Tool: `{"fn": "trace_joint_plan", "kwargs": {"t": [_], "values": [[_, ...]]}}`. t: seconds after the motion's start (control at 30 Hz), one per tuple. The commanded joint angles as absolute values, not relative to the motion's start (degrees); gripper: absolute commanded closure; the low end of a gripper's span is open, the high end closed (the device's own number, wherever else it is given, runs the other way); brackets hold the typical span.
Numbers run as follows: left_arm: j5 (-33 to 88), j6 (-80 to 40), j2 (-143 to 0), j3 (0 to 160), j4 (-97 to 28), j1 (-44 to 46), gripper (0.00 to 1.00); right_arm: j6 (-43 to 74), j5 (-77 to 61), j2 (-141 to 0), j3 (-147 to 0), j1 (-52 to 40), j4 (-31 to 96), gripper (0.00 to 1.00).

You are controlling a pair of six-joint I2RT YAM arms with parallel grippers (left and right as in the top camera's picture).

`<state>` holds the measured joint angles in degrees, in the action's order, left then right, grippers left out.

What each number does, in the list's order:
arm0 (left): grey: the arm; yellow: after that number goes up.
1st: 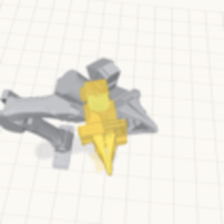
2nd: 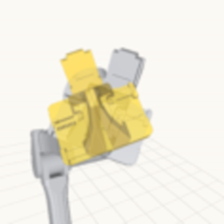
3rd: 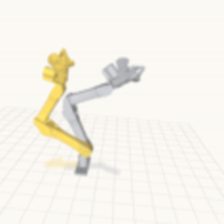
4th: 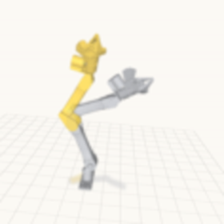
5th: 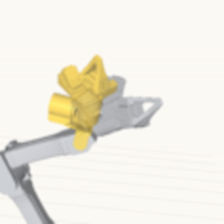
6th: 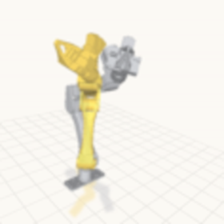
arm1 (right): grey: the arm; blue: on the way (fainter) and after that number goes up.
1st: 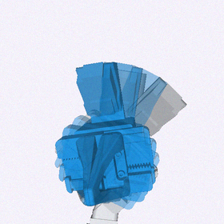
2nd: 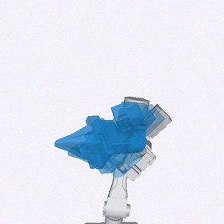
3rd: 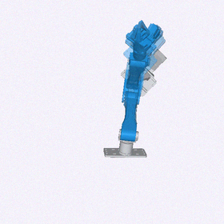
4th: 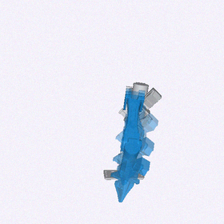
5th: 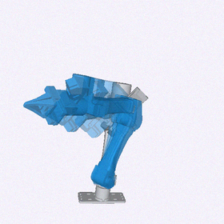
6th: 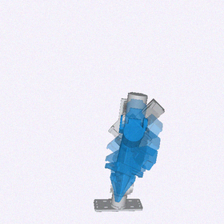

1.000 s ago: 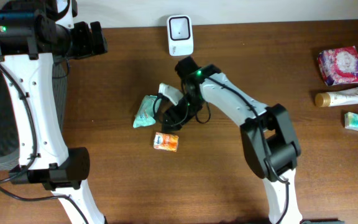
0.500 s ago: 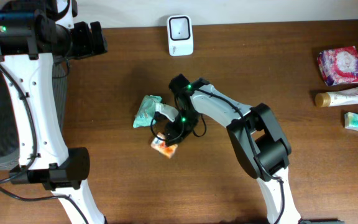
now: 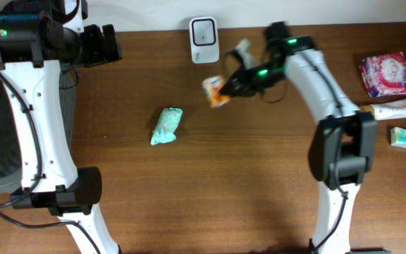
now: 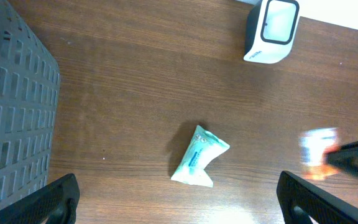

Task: Scan the item barcode
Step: 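Lift the orange Kleenex pack up to the scanner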

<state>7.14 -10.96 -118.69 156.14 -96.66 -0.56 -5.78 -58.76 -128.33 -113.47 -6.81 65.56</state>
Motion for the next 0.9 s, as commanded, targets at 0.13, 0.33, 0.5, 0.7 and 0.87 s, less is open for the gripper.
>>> {"fn": "trace_joint_plan", "kwargs": {"t": [0.13, 0.33, 0.5, 0.7, 0.87], "values": [[7.7, -10.7, -117.2, 156.8, -96.7, -0.6, 0.01, -17.3, -88.9, -126.7, -114.3, 0.0, 65.6, 0.96], [7.7, -10.7, -117.2, 156.8, -96.7, -0.6, 0.01, -17.3, -88.9, -126.7, -114.3, -0.1, 65.6, 0.96], [7.7, -10.7, -117.2, 156.8, -96.7, -0.6, 0.01, -17.3, -88.2, -126.7, -114.3, -1.2, 63.9, 0.96], [7.7, -10.7, -117.2, 156.8, -96.7, -0.6, 0.01, 5.1, -35.7, -126.7, -114.4, -9.7, 57.5, 0.96], [7.7, -10.7, -117.2, 156.8, -96.7, -0.6, 0.01, 1.0, 14.0, -126.9, -114.8, -19.4, 43.3, 0.96]]}}
